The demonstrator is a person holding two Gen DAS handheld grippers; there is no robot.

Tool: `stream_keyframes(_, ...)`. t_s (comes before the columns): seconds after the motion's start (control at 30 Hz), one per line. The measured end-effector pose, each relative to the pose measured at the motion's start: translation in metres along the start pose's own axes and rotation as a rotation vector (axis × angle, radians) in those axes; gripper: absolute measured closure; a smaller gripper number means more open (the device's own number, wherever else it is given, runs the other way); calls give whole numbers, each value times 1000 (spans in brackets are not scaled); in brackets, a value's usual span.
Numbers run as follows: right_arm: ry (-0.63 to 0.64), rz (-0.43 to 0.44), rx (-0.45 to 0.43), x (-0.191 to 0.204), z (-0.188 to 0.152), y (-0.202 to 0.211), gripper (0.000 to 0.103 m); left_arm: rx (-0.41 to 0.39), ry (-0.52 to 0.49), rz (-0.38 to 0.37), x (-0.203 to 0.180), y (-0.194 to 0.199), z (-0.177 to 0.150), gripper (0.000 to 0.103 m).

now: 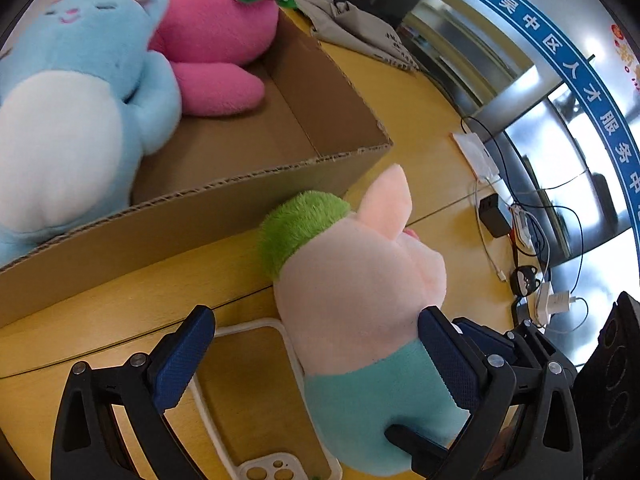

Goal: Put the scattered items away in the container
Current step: 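Close both grippers on the pink pig plush with green hair, then lift the pig with both grippers into the box beside the blue bear, open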

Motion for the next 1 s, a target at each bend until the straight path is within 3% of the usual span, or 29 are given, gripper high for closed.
stream_keyframes(0.1,-11,31,-8,-6,-7,-3,18,28,15,-84,0,-8,0,12)
stream_keyframes(0.13,-18,38,-10,-8,-9,-4,18,48,19,-127,-1,-9,-1,27)
stream_keyframes(0.17,-27,44,-12,-10,-11,-5,19,60,21,-155,-1,-10,-2,28)
stream_keyframes(0.37,-39,80,-36,-9,-11,3,30,10,-3,-106,-17,5,-14,42)
stream_keyframes(0.5,-47,125,-83,-2,-11,15,35,-72,-38,-67,-28,34,-19,43)
stream_keyframes(0.57,-39,139,-133,2,-2,28,36,-132,-32,-83,-30,60,-12,43)
stream_keyframes(0.67,-2,117,-180,-1,30,22,36,-254,-58,-134,-34,104,10,43)
stream_keyframes(0.77,36,92,-224,-5,64,13,35,-354,-96,-126,-44,135,47,43)
stream_keyframes(0.9,87,59,-283,-11,108,3,35,-393,-91,-116,-35,139,112,42)
stream_keyframes(1.0,125,33,-327,-15,142,-6,35,-351,-63,-74,-16,108,148,42)
Point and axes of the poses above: each gripper's, at about its wrist camera, not at the fingertips, and y roughly against the way its jaws point, x to its left, z to its top, the point moved 1 cm from there along -y, roughly the way its jaws point, and after that the axes turned 9 degrees about y, right-handed, at the moved point
